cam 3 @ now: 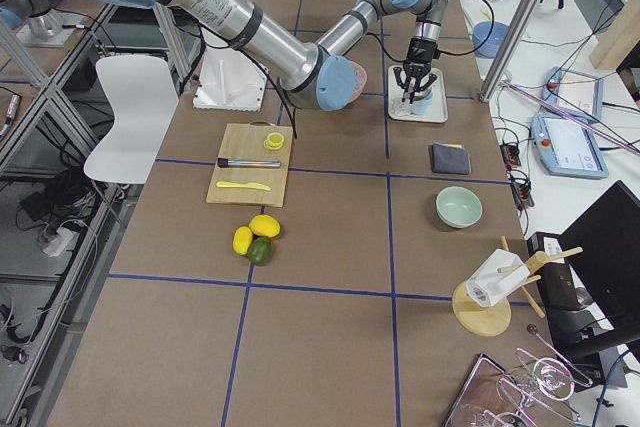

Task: Put ice in cup with scoop
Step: 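Tilt the scoop with the right gripper to pour ice into the blue cup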

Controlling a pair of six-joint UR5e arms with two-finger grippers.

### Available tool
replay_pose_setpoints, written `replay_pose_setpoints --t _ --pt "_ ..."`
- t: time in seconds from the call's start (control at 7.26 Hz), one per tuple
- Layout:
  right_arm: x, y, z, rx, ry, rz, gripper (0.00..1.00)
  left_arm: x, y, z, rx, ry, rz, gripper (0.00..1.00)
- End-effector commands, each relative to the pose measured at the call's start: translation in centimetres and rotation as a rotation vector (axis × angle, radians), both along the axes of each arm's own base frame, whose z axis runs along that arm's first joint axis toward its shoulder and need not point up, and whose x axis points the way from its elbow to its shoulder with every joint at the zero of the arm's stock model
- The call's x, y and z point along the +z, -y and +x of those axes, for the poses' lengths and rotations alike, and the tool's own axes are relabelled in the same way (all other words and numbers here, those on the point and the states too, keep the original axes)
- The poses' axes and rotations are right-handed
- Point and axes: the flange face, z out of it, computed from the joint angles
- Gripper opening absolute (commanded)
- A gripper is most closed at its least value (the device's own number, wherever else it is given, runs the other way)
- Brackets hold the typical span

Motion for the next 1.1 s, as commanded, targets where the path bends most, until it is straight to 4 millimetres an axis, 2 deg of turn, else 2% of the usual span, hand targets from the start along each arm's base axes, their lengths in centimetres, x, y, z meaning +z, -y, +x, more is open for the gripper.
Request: replay_pose_setpoints --t 0.0,0.28,0.96 --pt "0.0 0.2 0.3 -0.011 -0.023 0.017 0.0 0.1 0.0 0.0 0.0 0.0 -0.001 1.0" --pt "-1.3 0.2 1.2 -0.058 -0.076 0.026 0.0 0.1 0.0 -0.1 -0.001 0.0 -0.001 1.0" --pt "-0.4 0.5 2.6 -0.169 -0.196 0.05 0.0 0.0 -0.3 0.0 0.02 -0.02 -0.011 1.0"
